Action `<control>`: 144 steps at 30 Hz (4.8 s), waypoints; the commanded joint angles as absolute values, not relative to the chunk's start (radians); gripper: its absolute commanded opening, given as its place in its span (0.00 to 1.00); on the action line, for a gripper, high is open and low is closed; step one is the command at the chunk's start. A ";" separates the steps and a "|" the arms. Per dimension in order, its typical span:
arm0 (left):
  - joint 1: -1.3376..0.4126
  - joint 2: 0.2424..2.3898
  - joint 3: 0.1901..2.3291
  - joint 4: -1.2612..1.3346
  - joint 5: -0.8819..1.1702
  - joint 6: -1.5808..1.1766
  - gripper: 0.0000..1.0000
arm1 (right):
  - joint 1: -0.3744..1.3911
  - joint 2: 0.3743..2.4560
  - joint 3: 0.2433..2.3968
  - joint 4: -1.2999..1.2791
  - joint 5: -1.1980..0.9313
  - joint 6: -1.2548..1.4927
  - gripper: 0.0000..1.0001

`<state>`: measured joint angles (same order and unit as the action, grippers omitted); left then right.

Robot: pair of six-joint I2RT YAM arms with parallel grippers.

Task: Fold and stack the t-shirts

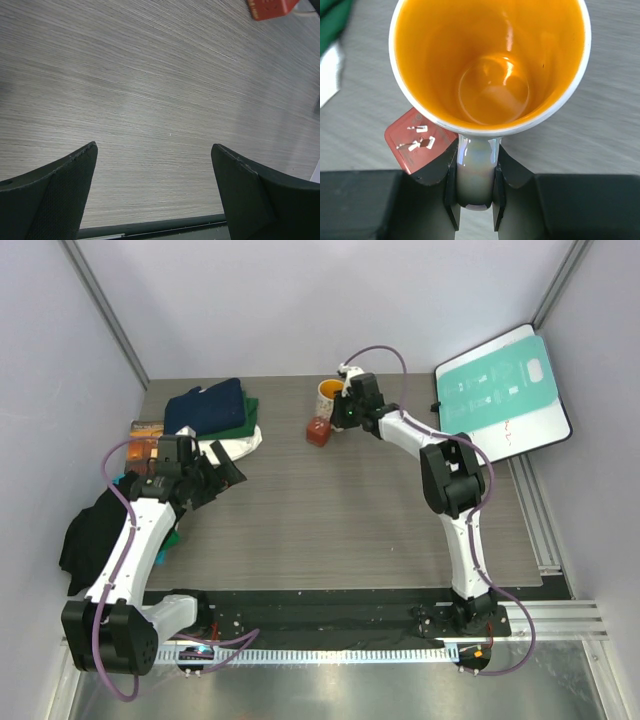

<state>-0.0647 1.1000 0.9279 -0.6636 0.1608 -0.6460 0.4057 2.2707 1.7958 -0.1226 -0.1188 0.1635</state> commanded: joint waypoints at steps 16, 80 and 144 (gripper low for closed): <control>-0.060 1.048 0.899 -0.655 0.170 -0.638 0.95 | 0.538 1.961 1.447 -0.173 -0.052 0.252 0.01; -0.067 1.078 0.956 -0.664 0.199 -0.604 0.95 | 0.492 1.058 0.590 -0.724 0.896 1.114 0.01; -0.067 1.055 0.951 -0.686 0.198 -0.604 0.95 | 0.126 1.272 0.564 -0.397 0.677 0.897 0.01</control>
